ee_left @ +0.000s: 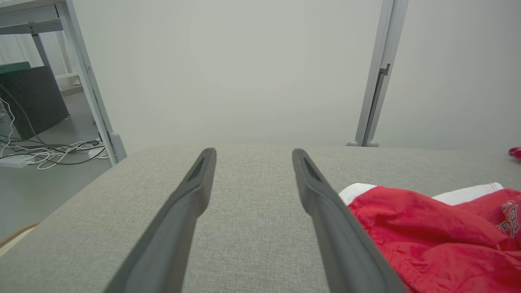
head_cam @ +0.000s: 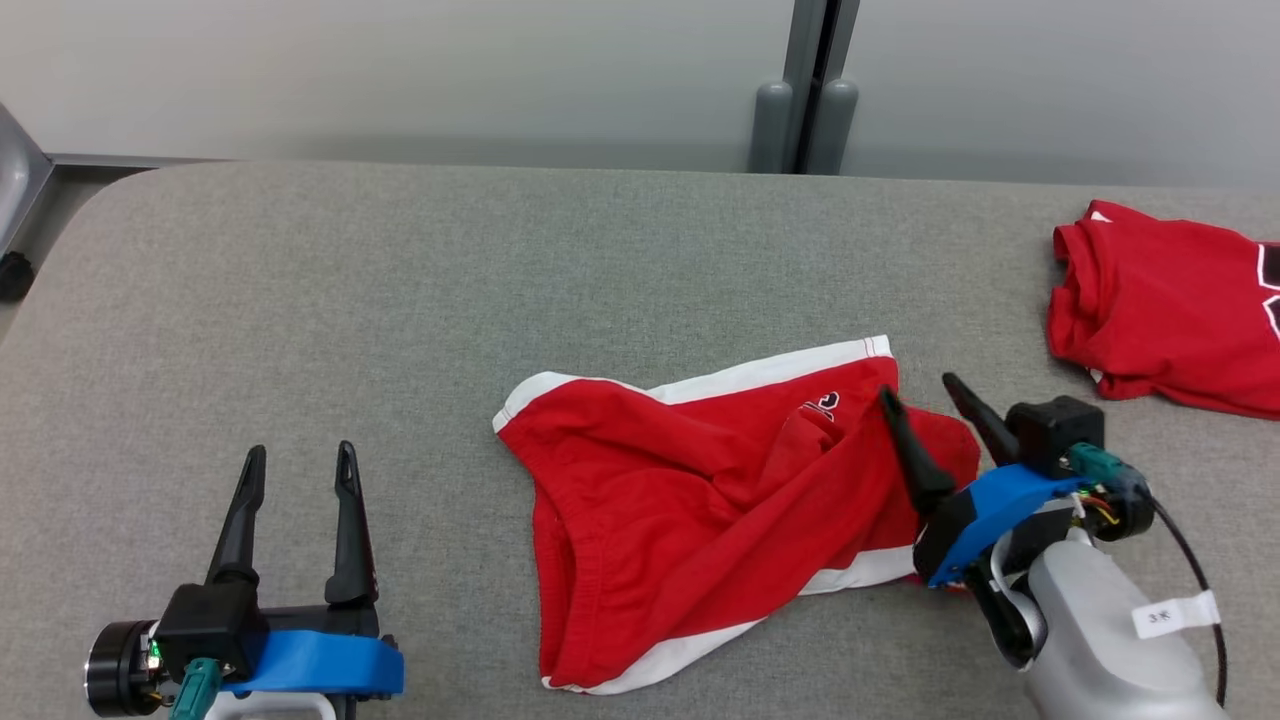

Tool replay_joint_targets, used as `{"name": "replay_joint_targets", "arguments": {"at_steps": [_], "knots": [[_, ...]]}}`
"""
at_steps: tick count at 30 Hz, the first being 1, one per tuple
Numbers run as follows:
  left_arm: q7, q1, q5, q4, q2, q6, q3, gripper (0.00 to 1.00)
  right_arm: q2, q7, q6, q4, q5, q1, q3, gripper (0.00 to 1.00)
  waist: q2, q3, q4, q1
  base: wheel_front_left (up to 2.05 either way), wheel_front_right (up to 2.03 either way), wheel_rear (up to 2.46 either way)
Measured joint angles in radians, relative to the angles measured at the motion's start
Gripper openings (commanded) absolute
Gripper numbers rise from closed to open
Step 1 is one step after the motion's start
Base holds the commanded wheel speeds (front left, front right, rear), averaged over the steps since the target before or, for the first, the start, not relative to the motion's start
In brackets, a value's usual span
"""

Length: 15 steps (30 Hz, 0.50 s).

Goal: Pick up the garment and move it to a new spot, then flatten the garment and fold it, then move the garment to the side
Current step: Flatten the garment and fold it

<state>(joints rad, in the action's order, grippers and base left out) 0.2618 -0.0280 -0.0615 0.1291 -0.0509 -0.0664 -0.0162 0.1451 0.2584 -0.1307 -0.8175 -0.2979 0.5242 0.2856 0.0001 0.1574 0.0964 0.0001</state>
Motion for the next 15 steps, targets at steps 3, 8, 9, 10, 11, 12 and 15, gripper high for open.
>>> {"name": "replay_joint_targets", "arguments": {"at_steps": [3,8,9,10,11,12,15], "knots": [[0.000,0.004,0.002,0.001,0.000,0.000,-0.003,1.00,0.008,0.003,0.000,0.113,-0.024,-0.050,-0.064,1.00,-0.0001,-0.013,-0.009,-0.0002,0.00,0.00,0.00],[0.000,0.019,0.009,-0.002,0.000,-0.002,-0.012,1.00,0.025,0.003,0.000,0.311,0.012,-0.229,-0.156,1.00,0.0000,-0.028,-0.027,-0.0002,0.00,0.00,0.00],[0.000,0.025,0.010,-0.003,0.000,-0.002,-0.016,1.00,0.024,0.003,0.000,0.345,0.019,-0.260,-0.174,1.00,-0.0001,-0.029,-0.032,-0.0002,0.00,0.00,0.00],[0.000,0.028,0.010,-0.004,0.000,-0.002,-0.024,1.00,0.021,0.003,0.000,0.375,0.025,-0.285,-0.191,1.00,-0.0001,-0.030,-0.037,-0.0003,0.00,0.00,0.00],[0.000,0.029,0.010,-0.005,0.000,-0.002,-0.030,1.00,0.016,0.003,0.000,0.407,0.028,-0.309,-0.208,1.00,-0.0001,-0.031,-0.042,-0.0002,0.00,0.00,0.00],[0.000,0.029,0.010,-0.007,0.000,-0.003,-0.033,1.00,0.010,0.003,0.000,0.435,0.035,-0.332,-0.222,1.00,0.0000,-0.032,-0.047,-0.0001,0.00,0.00,0.00],[0.000,0.041,0.013,-0.005,0.000,-0.005,-0.035,1.00,-0.009,0.003,0.000,0.510,0.062,-0.396,-0.246,1.00,0.0000,-0.038,-0.058,-0.0002,0.00,0.00,0.00]]}}
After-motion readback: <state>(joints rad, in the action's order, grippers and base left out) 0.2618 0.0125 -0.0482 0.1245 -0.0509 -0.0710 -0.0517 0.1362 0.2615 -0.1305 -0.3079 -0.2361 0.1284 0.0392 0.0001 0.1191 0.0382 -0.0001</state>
